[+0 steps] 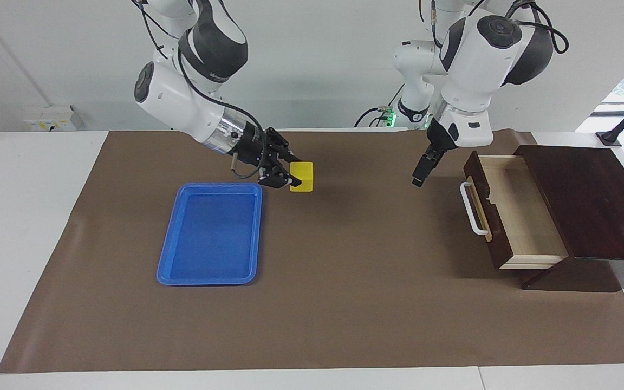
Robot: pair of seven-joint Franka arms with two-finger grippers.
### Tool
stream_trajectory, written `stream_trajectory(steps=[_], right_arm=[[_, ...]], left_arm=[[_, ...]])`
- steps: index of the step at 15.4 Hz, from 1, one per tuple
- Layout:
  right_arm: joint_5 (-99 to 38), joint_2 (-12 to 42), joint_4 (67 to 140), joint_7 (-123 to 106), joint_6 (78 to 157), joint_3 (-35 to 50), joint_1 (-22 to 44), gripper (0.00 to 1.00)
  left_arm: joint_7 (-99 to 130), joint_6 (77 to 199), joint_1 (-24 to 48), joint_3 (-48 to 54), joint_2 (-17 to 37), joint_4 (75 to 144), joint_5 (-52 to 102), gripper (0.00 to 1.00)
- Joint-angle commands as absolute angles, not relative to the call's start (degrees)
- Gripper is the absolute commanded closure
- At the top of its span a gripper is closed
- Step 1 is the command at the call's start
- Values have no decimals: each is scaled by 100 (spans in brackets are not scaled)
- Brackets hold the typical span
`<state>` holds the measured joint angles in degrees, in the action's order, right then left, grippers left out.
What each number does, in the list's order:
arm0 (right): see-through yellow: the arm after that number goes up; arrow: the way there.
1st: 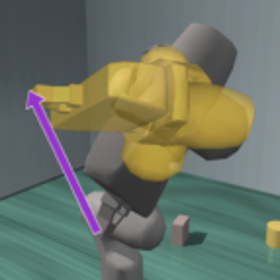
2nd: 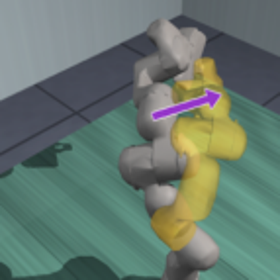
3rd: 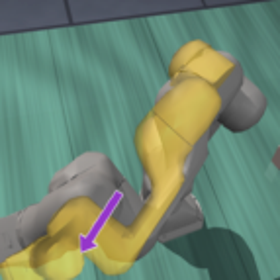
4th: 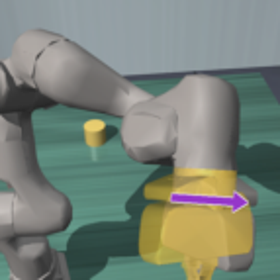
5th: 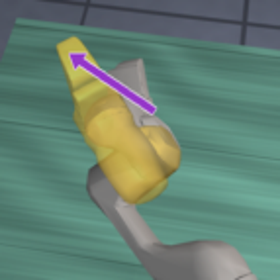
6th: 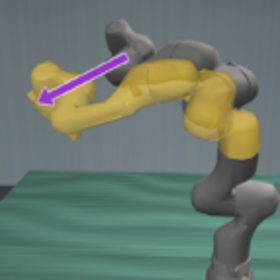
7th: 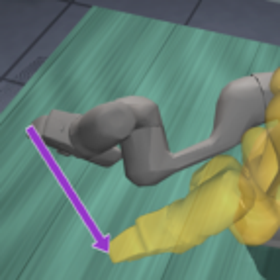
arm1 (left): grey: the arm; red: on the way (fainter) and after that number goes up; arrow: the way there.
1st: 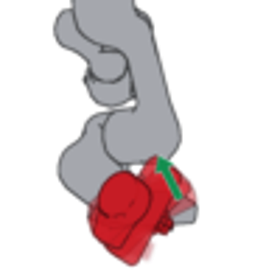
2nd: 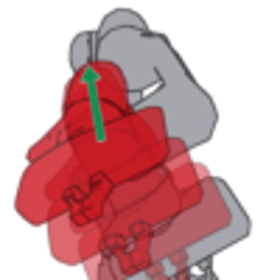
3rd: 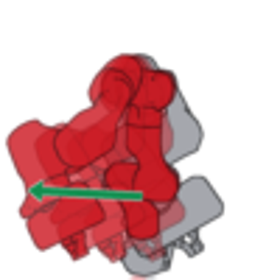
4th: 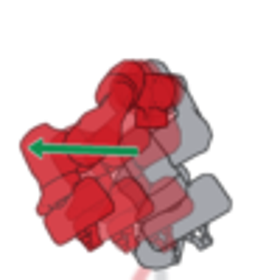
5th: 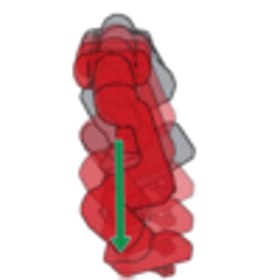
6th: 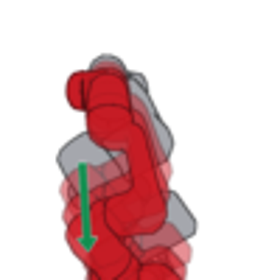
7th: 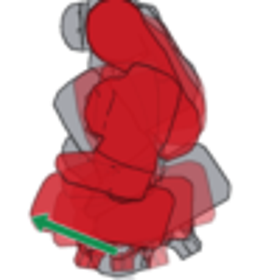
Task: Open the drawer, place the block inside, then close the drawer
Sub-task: 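Carry the block toward the left gripper and grasp it with the left gripper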
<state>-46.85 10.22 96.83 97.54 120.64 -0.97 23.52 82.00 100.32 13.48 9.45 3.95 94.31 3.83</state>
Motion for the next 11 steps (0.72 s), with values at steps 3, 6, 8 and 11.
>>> stream_trajectory(steps=[3, 6, 8, 11], right_arm=[[-4588, 1239, 9580, 10186, 12743, -88, 2838, 100], [-4597, 1239, 9563, 10327, 12788, -88, 2997, 100], [-4597, 1239, 9571, 10336, 12762, -88, 3015, 100], [-4588, 1239, 9563, 10345, 12709, -88, 3015, 100]], left_arm=[[9806, 9272, 2047, 853, 1722, 7779, 211, 0], [10326, 9474, 2267, 844, 1854, 7769, 185, 0], [10476, 9536, 2276, 844, 1872, 7761, 185, 0], [10704, 9545, 2285, 835, 1872, 7752, 150, 0]])
